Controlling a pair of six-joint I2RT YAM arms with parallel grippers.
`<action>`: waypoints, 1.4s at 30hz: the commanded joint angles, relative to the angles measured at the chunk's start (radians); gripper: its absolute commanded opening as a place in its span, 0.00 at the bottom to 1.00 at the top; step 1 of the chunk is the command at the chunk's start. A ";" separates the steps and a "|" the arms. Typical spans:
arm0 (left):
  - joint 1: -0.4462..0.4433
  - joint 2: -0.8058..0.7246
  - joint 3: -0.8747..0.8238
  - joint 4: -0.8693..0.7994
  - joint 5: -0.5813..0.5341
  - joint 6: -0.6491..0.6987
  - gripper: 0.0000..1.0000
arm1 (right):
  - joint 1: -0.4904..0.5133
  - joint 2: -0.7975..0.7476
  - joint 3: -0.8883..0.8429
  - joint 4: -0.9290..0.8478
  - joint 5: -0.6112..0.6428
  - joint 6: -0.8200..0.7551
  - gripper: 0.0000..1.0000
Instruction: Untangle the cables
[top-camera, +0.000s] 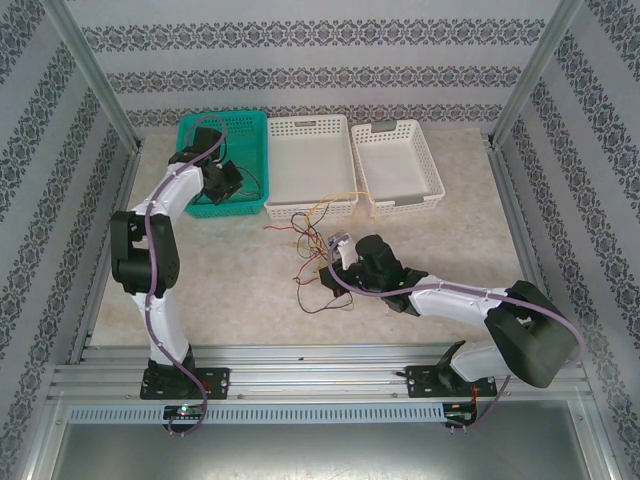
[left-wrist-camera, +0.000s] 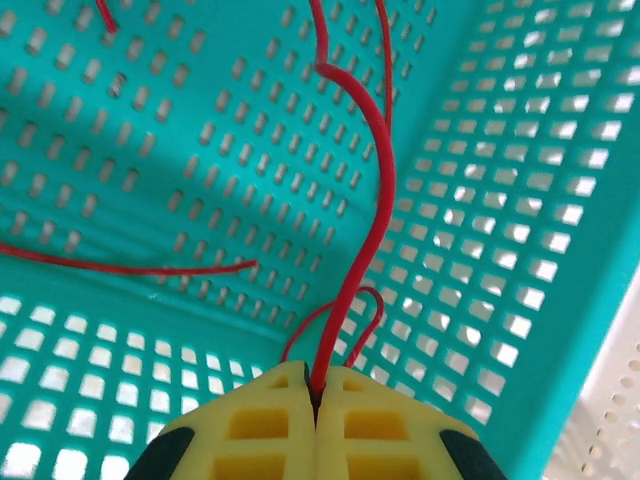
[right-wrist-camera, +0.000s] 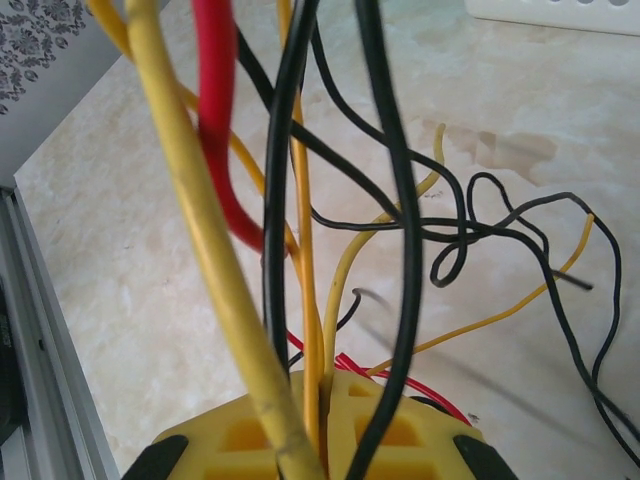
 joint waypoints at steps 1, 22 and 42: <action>0.021 0.034 -0.024 0.037 0.018 -0.005 0.00 | 0.010 0.006 0.032 0.007 -0.010 -0.022 0.00; 0.048 0.152 0.061 -0.040 -0.096 0.083 0.19 | 0.013 -0.001 0.027 0.006 0.003 -0.026 0.00; 0.048 0.107 0.357 -0.264 -0.129 0.147 0.64 | 0.012 -0.005 0.027 0.005 0.004 -0.027 0.00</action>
